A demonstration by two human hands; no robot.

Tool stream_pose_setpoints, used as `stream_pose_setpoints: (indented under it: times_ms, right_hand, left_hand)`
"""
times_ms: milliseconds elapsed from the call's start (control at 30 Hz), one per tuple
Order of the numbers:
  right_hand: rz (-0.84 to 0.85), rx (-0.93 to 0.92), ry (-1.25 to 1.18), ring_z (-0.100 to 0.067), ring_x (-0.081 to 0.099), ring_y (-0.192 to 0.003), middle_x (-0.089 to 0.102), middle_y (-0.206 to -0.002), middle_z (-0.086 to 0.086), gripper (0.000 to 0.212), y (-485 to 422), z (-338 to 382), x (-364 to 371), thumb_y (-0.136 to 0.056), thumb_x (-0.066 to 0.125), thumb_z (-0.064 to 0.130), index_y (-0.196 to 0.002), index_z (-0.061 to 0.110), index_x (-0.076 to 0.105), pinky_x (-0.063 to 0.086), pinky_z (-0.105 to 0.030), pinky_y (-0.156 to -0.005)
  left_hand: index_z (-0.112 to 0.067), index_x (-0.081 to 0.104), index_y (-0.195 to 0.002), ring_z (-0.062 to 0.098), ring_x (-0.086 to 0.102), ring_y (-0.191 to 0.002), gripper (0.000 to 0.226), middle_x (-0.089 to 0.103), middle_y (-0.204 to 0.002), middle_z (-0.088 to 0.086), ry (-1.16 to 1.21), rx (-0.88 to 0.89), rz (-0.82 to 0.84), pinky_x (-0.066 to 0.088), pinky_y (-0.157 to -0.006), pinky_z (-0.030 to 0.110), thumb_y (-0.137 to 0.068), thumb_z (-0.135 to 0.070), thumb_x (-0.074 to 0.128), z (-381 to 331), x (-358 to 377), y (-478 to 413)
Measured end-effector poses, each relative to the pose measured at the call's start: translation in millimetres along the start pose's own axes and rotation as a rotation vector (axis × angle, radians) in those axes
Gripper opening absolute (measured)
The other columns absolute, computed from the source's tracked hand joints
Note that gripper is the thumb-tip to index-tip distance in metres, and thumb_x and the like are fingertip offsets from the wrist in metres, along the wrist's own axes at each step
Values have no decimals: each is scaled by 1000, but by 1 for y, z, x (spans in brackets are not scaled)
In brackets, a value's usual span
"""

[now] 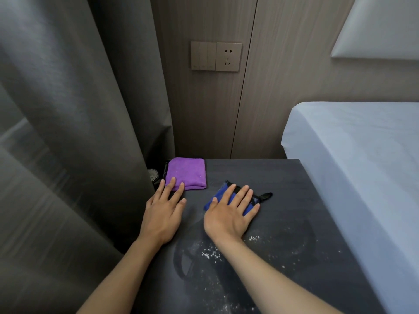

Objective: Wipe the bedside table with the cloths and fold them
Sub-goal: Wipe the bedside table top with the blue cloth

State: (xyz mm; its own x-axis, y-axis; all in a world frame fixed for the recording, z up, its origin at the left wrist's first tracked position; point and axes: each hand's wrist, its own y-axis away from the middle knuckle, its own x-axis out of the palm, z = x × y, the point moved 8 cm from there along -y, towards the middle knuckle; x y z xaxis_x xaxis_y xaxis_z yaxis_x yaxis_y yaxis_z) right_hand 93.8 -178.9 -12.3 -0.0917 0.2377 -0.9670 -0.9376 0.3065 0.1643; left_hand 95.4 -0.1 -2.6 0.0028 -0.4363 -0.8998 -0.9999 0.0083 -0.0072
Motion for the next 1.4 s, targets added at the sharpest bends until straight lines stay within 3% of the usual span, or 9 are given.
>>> stream_pose_setpoints:
  times_ms: [267,400,500,633,733,933,1167,1267,1400]
  right_hand:
    - [37,-94,-5,-36,-27,-149,-23,-163,-21,67,31,53,17,-105,13,46,-158,14,-12,-21,-62,-114]
    - [64,-115,26,-36,-30,-148,-26,-162,-20,66,36,66,22,-105,12,47,-157,16,-15,-26,-62,-112]
    - [72,-160,17,-35,-31,-148,-25,-163,-19,66,41,72,23,-105,15,47,-159,19,-13,-30,-60,-109]
    - [86,-261,40,-36,-31,-148,-25,-163,-19,72,56,87,28,-103,23,42,-158,17,-16,-26,-60,-111]
    - [99,-293,52,-34,-32,-147,-27,-163,-16,70,58,88,27,-103,21,41,-158,19,-17,-25,-59,-112]
    - [86,-574,90,-26,-31,-149,-22,-166,-8,64,69,101,31,-104,21,42,-160,24,-4,-25,-52,-115]
    - [91,-1098,111,-26,-1,-155,20,-167,-7,68,70,83,19,-93,13,49,-154,28,33,-7,-49,-123]
    - [124,-1239,145,-23,1,-155,22,-166,-5,56,66,71,12,-101,26,46,-153,30,35,-5,-48,-124]
    - [137,-1338,224,-22,3,-155,21,-167,-4,53,63,64,12,-103,28,43,-155,31,32,-6,-46,-124]
  left_hand:
    - [-35,20,-155,11,-9,-151,58,2,-166,-10,37,-17,66,9,-120,45,-99,-50,21,0,2,-2]
    - [-28,30,-153,17,0,-152,49,10,-166,-3,66,-11,141,10,-122,47,-105,-37,32,-3,-5,-10]
    - [-31,40,-148,19,15,-149,46,21,-163,-3,138,-50,174,17,-120,48,-104,-38,30,-4,-15,-15]
    - [-38,37,-148,16,19,-146,47,24,-162,-6,182,-77,220,16,-117,45,-103,-44,25,-3,-18,-15]
    - [-31,38,-148,17,26,-143,50,30,-159,-5,199,-125,215,21,-116,44,-102,-48,26,-3,-23,-19]
    - [-26,38,-149,17,30,-140,54,34,-157,-3,163,-138,223,25,-113,42,-101,-49,26,-1,-24,-26]
    - [-44,23,-153,11,-10,-151,54,3,-166,-12,94,-2,201,-5,-122,40,-100,-51,14,7,-2,-12]
    - [-44,15,-153,8,-22,-147,67,-5,-164,-16,79,68,126,-16,-117,30,-90,-61,-1,9,5,-5]
    - [-41,19,-153,3,-21,-147,74,-5,-163,-19,136,70,84,-15,-118,29,-88,-65,-4,8,5,0]
